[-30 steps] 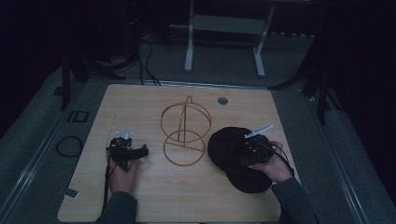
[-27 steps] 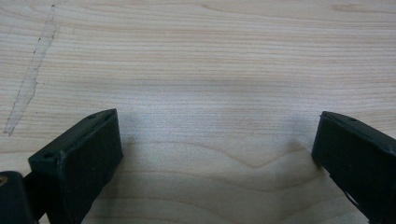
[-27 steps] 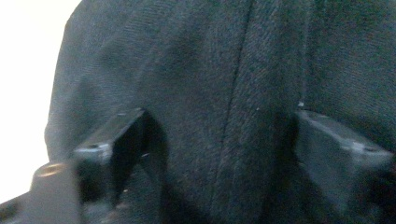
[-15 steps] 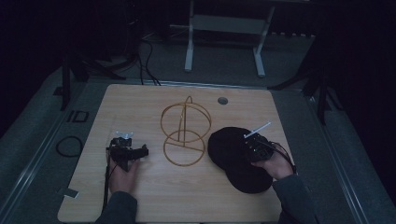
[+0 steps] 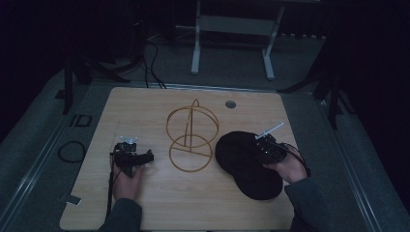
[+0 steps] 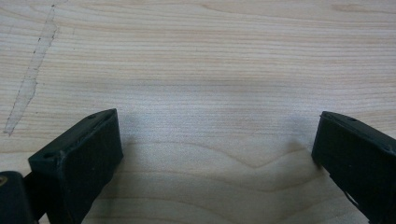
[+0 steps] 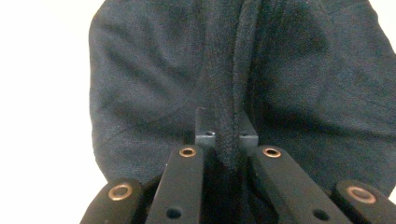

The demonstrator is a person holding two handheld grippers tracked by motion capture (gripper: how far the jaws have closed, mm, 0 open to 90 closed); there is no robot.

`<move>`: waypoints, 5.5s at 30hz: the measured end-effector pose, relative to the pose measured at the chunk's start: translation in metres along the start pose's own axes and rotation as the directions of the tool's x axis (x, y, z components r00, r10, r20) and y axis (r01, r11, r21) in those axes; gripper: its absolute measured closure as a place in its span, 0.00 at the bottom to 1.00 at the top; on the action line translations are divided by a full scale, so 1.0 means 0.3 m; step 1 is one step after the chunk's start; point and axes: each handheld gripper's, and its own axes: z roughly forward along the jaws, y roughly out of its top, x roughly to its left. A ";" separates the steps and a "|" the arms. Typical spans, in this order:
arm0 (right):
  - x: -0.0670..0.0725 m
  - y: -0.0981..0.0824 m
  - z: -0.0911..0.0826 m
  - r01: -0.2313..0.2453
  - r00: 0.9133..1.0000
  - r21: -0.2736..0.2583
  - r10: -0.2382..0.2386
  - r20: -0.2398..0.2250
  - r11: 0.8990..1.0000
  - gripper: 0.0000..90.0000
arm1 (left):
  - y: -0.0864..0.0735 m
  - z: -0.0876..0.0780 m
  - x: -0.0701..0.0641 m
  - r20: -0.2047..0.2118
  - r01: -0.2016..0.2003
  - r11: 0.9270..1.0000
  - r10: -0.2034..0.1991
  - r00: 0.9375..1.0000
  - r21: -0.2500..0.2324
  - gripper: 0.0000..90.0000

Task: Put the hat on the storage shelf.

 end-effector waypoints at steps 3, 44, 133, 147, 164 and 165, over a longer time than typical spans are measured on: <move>0.002 0.003 -0.013 0.006 1.000 -0.007 -0.006 0.013 1.000 0.96 | 0.000 0.000 0.000 0.000 0.000 1.000 0.000 1.000 0.000 0.01; 0.003 0.047 -0.216 0.004 0.995 -0.178 0.014 0.101 0.984 0.97 | 0.000 -0.001 0.001 0.001 -0.002 1.000 0.002 1.000 0.002 0.01; 0.007 0.269 -0.518 0.126 0.989 -0.349 -0.091 0.116 0.928 0.97 | 0.000 -0.001 0.000 0.001 -0.002 1.000 0.002 1.000 0.003 0.01; 0.012 0.289 -0.537 0.132 0.989 -0.367 -0.097 0.112 0.921 0.97 | 0.000 0.000 0.000 0.000 -0.001 1.000 0.001 1.000 0.002 0.01; 0.042 0.328 -0.528 0.141 0.989 -0.393 -0.112 0.097 0.909 0.97 | 0.000 -0.001 0.000 0.000 -0.001 1.000 0.001 1.000 0.003 0.01; 0.044 0.329 -0.529 0.141 0.989 -0.395 -0.111 0.097 0.908 0.97 | 0.000 -0.001 0.000 0.001 -0.001 1.000 0.001 1.000 0.003 0.01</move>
